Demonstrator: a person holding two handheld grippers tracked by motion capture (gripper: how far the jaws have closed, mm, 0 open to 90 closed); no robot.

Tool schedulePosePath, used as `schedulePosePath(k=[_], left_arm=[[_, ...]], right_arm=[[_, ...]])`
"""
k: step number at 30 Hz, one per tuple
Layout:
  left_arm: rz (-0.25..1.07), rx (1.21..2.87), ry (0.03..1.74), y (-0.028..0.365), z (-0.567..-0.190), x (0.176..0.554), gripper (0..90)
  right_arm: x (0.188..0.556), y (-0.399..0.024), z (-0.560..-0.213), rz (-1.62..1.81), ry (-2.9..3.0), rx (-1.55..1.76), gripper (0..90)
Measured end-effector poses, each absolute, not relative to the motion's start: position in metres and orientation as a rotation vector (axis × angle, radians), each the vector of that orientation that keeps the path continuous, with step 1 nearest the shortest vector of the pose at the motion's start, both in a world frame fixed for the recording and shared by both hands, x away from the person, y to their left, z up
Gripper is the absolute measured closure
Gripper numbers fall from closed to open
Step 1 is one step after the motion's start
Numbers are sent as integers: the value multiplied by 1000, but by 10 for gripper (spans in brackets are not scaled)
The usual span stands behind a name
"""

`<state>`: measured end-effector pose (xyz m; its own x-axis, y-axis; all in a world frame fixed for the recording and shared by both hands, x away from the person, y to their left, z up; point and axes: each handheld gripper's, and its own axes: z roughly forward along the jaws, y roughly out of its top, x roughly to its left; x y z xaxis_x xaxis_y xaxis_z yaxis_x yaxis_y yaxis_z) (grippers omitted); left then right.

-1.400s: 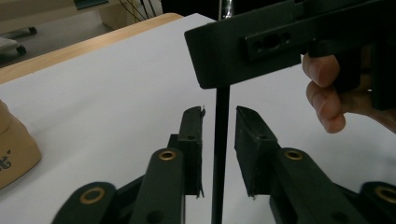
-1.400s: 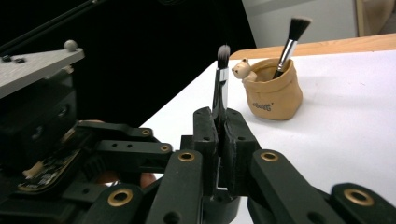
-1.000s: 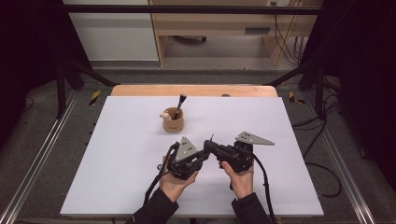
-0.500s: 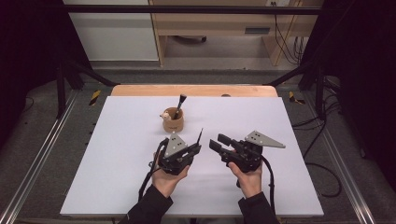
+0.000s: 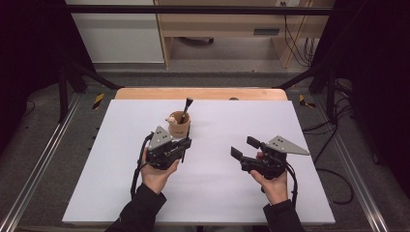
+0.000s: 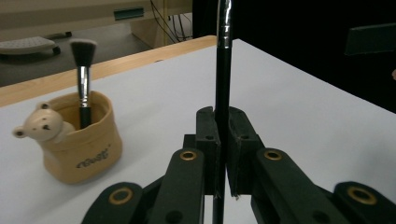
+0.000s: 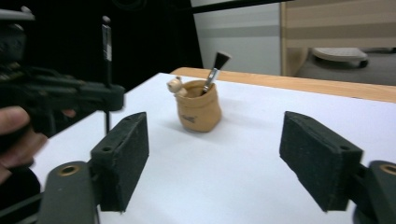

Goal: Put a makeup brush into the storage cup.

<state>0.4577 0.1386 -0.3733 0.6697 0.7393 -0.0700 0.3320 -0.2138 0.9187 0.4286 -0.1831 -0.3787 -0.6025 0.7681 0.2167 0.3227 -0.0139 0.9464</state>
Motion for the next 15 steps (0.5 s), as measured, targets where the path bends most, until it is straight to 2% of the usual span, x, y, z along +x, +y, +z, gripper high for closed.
schedulePosePath(k=[8,15], left_arm=[[487,1782,872,155,-363,468,845],[494,1773,876,163,-355,473,845]], right_arm=[[426,-195,-384,1548,1916,1140,105],[423,-204,-388,1507,1916,1135,57]])
